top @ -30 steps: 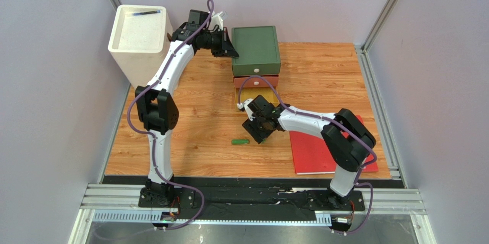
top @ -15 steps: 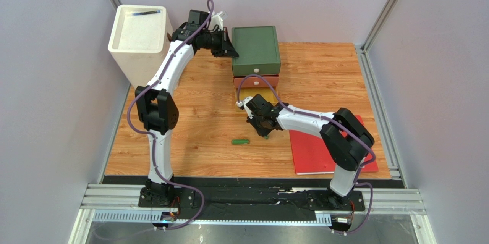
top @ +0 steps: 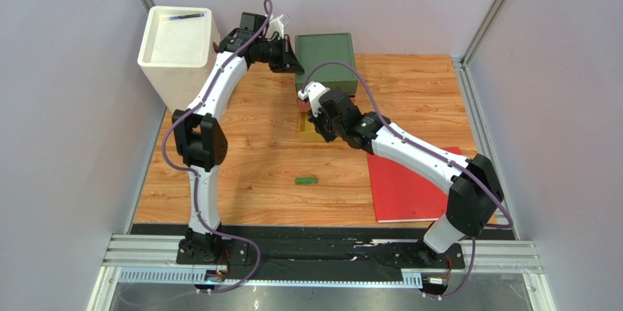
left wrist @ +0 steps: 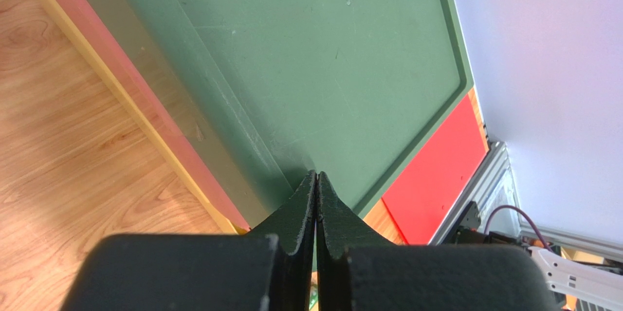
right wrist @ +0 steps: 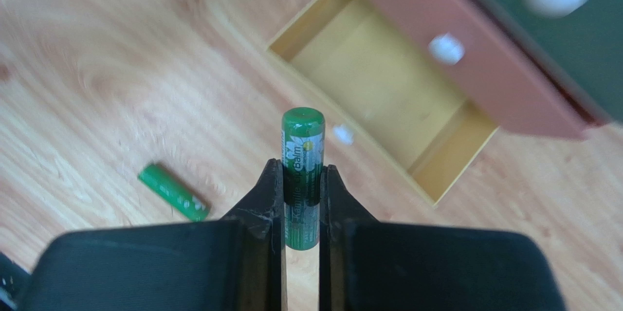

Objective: Organize the makeup

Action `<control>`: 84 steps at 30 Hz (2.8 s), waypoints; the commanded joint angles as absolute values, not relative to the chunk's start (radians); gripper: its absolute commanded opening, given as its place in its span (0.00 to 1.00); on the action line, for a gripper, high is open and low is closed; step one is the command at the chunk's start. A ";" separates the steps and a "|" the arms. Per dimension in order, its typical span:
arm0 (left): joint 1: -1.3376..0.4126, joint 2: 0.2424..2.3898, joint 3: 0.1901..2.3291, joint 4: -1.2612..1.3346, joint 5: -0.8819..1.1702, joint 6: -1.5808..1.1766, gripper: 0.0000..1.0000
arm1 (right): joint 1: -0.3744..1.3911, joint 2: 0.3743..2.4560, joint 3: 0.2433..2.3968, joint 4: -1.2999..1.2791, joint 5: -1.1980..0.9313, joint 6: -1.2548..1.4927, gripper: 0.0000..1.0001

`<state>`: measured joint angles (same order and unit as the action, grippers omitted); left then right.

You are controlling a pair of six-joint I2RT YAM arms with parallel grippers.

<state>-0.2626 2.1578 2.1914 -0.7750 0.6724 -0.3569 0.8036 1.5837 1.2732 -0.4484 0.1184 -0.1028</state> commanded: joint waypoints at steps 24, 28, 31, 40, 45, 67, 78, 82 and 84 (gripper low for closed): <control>-0.253 2.244 2.123 -1.009 0.537 -0.295 0.01 | 0.782 1.757 1.519 -0.488 0.178 -0.126 0.58; -0.255 2.244 2.125 -1.008 0.538 -0.295 0.01 | 0.816 1.715 1.456 -0.544 -0.062 -0.198 0.57; -0.253 2.244 2.123 -1.006 0.538 -0.299 0.01 | 0.863 1.723 1.414 -0.615 -0.113 -0.241 0.56; -0.253 2.247 2.117 -1.005 0.549 -0.301 0.01 | 1.025 1.851 1.365 -0.653 -0.100 -0.299 0.55; -0.253 2.241 2.102 -1.002 0.548 -0.298 0.01 | 1.055 1.940 1.393 -0.624 -0.054 -0.284 0.54; -0.253 2.241 2.106 -1.002 0.549 -0.299 0.01 | 0.999 1.852 1.439 -0.565 0.170 -0.195 0.54; -0.253 2.241 2.100 -0.999 0.554 -0.301 0.01 | 0.885 1.986 1.537 -0.537 0.203 -0.235 0.55; -0.253 2.241 2.097 -1.000 0.552 -0.296 0.01 | 0.865 2.034 1.568 -0.543 0.189 -0.222 0.54; -0.253 2.240 2.098 -1.000 0.551 -0.296 0.01 | 0.862 2.034 1.566 -0.538 0.180 -0.218 0.54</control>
<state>-0.2592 2.1540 2.1738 -0.7563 0.6975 -0.3573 0.8707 2.0228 1.5326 -0.5571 0.1837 -0.2150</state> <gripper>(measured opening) 0.004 0.544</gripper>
